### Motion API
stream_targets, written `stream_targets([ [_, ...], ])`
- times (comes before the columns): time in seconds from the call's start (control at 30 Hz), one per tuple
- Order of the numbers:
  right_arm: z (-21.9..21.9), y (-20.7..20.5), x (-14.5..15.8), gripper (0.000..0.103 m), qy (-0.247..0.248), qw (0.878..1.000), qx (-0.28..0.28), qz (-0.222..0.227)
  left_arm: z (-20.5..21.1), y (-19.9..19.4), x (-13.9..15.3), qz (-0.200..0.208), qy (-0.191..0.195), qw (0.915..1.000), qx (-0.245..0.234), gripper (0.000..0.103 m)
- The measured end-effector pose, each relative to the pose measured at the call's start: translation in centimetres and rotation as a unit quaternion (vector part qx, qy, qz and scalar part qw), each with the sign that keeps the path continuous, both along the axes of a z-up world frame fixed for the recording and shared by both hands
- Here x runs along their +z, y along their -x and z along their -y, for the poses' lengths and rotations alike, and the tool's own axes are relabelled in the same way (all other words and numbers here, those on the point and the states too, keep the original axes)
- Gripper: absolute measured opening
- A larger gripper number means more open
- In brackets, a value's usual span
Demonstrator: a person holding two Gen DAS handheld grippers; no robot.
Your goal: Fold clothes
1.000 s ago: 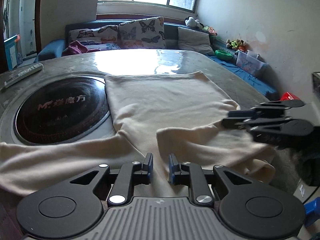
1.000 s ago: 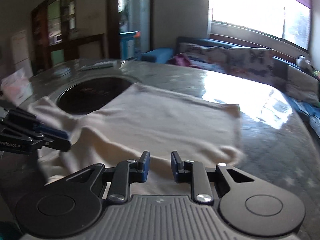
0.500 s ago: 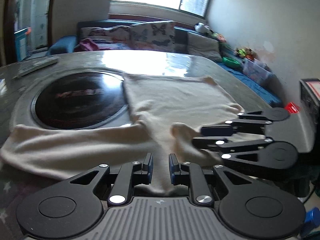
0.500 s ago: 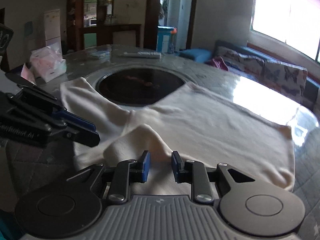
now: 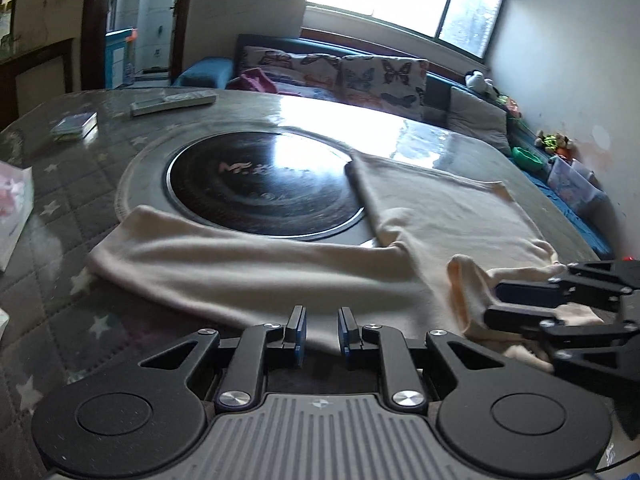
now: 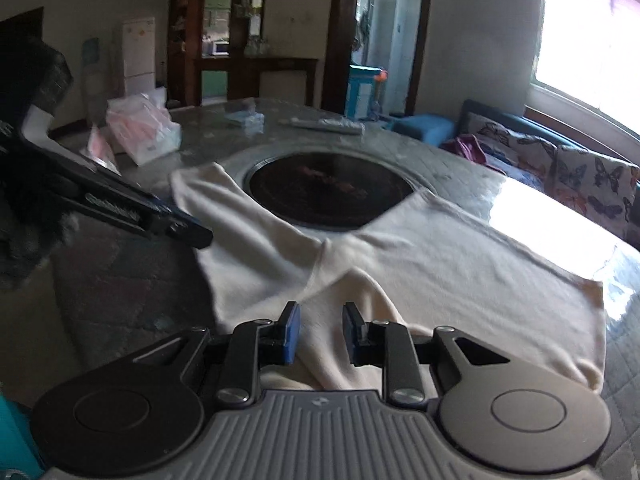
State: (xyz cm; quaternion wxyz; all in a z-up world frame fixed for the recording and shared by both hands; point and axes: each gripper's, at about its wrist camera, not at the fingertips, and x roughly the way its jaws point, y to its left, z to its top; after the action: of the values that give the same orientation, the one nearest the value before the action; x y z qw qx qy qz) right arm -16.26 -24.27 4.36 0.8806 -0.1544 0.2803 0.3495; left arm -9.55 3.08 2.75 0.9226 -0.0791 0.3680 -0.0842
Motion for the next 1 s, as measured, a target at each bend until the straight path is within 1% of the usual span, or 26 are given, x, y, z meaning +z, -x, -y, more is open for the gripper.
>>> stream_targets([
  [0.07, -0.5, 0.2, -0.1, 0.023, 0.003, 1.0, 0.015, -0.005, -0.2, 0.0, -0.2, -0.004, 0.004, 1.0, 0.006, 0.019],
  [0.13, -1.2, 0.1, -0.9, 0.022, 0.017, 1.0, 0.017, -0.005, -0.3, 0.1, -0.3, -0.004, 0.006, 0.9999, 0.009, 0.019],
  [0.2, -1.0, -0.3, -1.2, 0.013, 0.013, 1.0, 0.008, -0.014, -0.5, 0.2, -0.2, -0.004, 0.007, 0.9999, 0.014, 0.02],
  [0.23, -0.9, -0.5, -1.3, 0.007, 0.01, 1.0, 0.003, -0.018, -0.7, 0.3, -0.2, -0.003, 0.007, 0.9998, 0.016, 0.024],
  [0.27, -0.8, -0.7, -1.4, 0.006, 0.007, 1.0, -0.002, -0.023, -0.8, 0.3, -0.2, -0.003, 0.006, 0.9998, 0.018, 0.026],
  [0.37, 0.9, -1.2, 0.0, 0.005, -0.051, 0.998, -0.008, -0.047, -1.2, 0.4, -0.1, -0.001, 0.004, 0.9997, 0.024, 0.027],
  [0.47, 2.7, -1.9, 1.2, 0.005, -0.111, 0.991, -0.012, -0.08, -1.2, 0.4, 0.0, 0.0, 0.005, 0.9997, 0.024, 0.027],
  [0.53, 3.2, -2.2, 1.1, 0.005, -0.127, 0.987, -0.01, -0.097, -0.8, 0.4, 0.2, 0.003, 0.006, 0.9998, 0.019, 0.027],
  [0.63, 2.1, -2.1, 0.0, 0.009, -0.101, 0.989, 0.008, -0.104, 0.1, 0.2, 0.7, 0.011, 0.01, 0.9999, 0.002, 0.027],
  [0.7, 1.7, -1.6, -0.3, 0.009, -0.088, 0.991, 0.016, -0.099, 1.0, 0.1, 1.3, 0.02, 0.013, 0.9996, -0.014, 0.027],
  [0.77, 2.0, -1.2, 0.1, 0.01, -0.089, 0.992, 0.013, -0.089, 2.0, -0.1, 1.8, 0.029, 0.017, 0.9989, -0.033, 0.025],
  [0.87, 3.2, -0.8, 1.0, 0.01, -0.09, 0.994, -0.009, -0.069, 3.7, -0.5, 2.3, 0.04, 0.023, 0.9967, -0.066, 0.025],
  [1.0, 5.2, -0.8, 1.0, 0.01, -0.055, 0.995, -0.068, -0.041, 6.8, -1.1, 2.3, 0.047, 0.035, 0.9907, -0.123, 0.019],
])
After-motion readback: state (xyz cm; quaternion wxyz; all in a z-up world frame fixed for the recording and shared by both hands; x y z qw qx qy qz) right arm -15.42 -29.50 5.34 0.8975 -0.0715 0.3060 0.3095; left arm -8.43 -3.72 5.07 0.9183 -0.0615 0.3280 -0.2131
